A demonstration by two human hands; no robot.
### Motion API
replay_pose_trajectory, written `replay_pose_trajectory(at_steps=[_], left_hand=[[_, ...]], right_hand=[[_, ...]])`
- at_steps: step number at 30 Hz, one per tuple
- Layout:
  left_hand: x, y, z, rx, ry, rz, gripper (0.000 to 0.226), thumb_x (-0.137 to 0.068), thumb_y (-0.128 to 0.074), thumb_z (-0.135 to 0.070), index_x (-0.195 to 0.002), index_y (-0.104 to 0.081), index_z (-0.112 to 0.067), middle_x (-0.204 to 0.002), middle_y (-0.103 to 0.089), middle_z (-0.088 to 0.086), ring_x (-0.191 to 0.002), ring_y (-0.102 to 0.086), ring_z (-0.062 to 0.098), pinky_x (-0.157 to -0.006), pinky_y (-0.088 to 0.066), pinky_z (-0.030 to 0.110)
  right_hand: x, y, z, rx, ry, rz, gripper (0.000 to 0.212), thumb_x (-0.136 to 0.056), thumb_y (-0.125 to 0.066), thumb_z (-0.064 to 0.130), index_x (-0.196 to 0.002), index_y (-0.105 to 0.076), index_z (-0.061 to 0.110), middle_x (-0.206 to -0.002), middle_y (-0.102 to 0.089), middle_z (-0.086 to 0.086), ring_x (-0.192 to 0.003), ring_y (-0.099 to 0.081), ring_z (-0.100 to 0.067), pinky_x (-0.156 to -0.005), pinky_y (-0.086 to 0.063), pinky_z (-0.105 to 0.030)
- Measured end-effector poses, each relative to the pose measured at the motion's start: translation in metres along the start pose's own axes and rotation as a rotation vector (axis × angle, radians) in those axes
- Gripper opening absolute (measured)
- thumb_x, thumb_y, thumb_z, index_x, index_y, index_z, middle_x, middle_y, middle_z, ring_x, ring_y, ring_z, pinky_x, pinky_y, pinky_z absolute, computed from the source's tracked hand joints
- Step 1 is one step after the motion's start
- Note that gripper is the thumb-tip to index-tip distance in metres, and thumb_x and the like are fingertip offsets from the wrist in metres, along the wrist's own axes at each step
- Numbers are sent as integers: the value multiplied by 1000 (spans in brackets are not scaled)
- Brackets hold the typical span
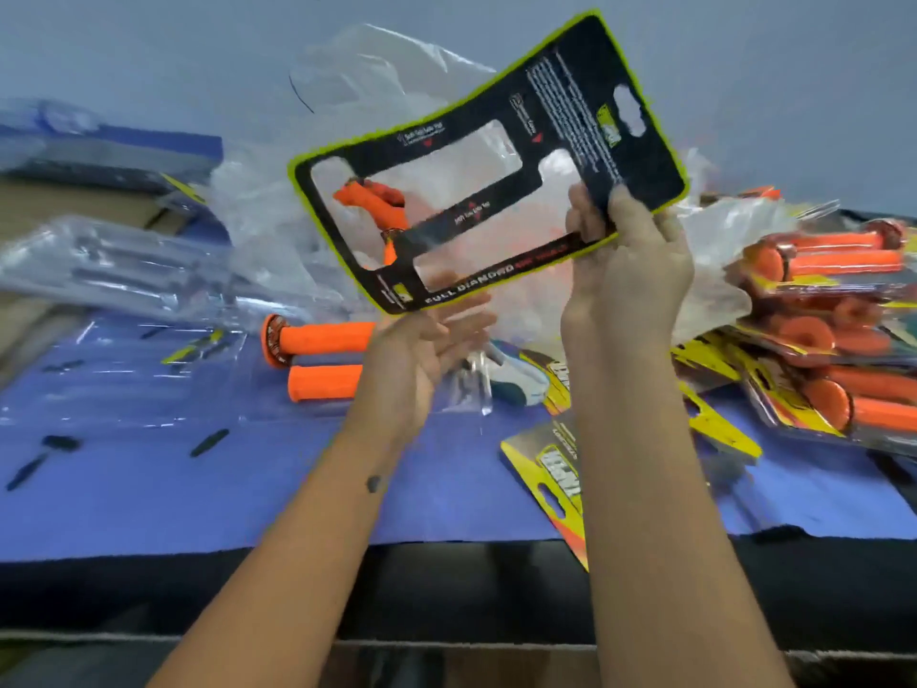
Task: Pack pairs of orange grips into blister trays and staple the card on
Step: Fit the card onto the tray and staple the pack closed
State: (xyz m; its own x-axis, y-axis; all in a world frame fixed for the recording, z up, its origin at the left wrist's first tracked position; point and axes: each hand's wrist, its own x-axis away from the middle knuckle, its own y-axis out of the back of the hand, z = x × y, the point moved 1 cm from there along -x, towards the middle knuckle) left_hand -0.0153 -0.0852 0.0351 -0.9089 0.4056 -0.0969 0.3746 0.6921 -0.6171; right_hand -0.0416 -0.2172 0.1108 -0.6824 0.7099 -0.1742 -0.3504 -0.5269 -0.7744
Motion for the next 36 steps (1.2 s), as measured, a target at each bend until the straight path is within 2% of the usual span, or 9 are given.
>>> replay_pose_trajectory(at_steps=[4, 7, 10, 15, 18, 20, 23, 31, 36], left_hand=[[8, 50, -38, -3, -154, -195, 34, -96, -30, -10, -83, -61, -17, -87, -70, 9, -76, -70, 24, -61, -57, 31], [8, 86, -56, -168, -248, -381, 11, -101, -44, -25, -93, -51, -21, -77, -63, 1, -64, -68, 14, -51, -51, 24], [5, 115, -66, -455, -319, -493, 21, -100, -50, -21, -80, -54, -21, -58, -62, -8, -46, -56, 5, -44, -45, 17], [8, 142, -70, -590, -251, -441, 41, -89, -48, -9, -55, -67, -19, -54, -62, -4, -44, -52, 9, -47, -43, 16], [8, 152, -75, -364, -285, -558, 27, -89, -45, -25, -71, -62, -17, -74, -63, 8, -62, -59, 16, -53, -47, 23], [7, 158, -76, -464, -356, -573, 24, -81, -56, -35, -85, -55, -11, -83, -54, 15, -72, -53, 18, -63, -46, 27], [8, 157, -71, -706, -354, -545, 23, -74, -69, -33, -94, -60, -28, -83, -65, 0, -79, -59, 17, -77, -46, 34], [6, 167, -62, -897, -257, -519, 31, -87, -69, -8, -115, -65, -19, -82, -68, -6, -71, -60, 1, -74, -49, 18], [8, 174, -64, -883, -280, -531, 10, -89, -66, -9, -84, -69, -17, -61, -67, -22, -57, -59, -9, -58, -46, 7]], right_hand=[[19, 1, -34, 271, -9, -51, 18, -84, -66, -5, -79, -66, 13, -64, -64, 3, -66, -57, -16, -60, -49, -26], [30, 10, -56, 548, -45, 67, 20, -81, -69, -2, -78, -67, 18, -67, -64, 4, -64, -53, -15, -57, -44, -28], [42, 17, -74, 744, -125, 282, 21, -80, -68, -2, -83, -70, 19, -79, -71, 0, -65, -60, -13, -58, -49, -28], [45, 25, -86, 813, -253, 385, 24, -82, -62, -2, -81, -71, 20, -82, -70, -2, -77, -63, -19, -67, -49, -36], [38, 31, -84, 895, -356, 419, 14, -77, -64, 1, -82, -67, 14, -68, -65, 0, -57, -58, -16, -52, -44, -26], [34, 35, -80, 991, -438, 479, 15, -79, -67, 0, -81, -66, 15, -61, -65, -1, -45, -54, -13, -44, -43, -22], [31, 40, -76, 1085, -523, 556, 14, -81, -70, 1, -90, -66, 12, -66, -68, -2, -47, -58, -16, -48, -48, -24], [27, 38, -75, 1176, -532, 553, 13, -90, -67, 25, -92, -69, 12, -72, -65, -3, -47, -57, -13, -48, -46, -24], [22, 32, -75, 1088, -444, 513, 12, -93, -63, 16, -84, -71, 15, -73, -69, -1, -59, -60, -16, -50, -45, -23]])
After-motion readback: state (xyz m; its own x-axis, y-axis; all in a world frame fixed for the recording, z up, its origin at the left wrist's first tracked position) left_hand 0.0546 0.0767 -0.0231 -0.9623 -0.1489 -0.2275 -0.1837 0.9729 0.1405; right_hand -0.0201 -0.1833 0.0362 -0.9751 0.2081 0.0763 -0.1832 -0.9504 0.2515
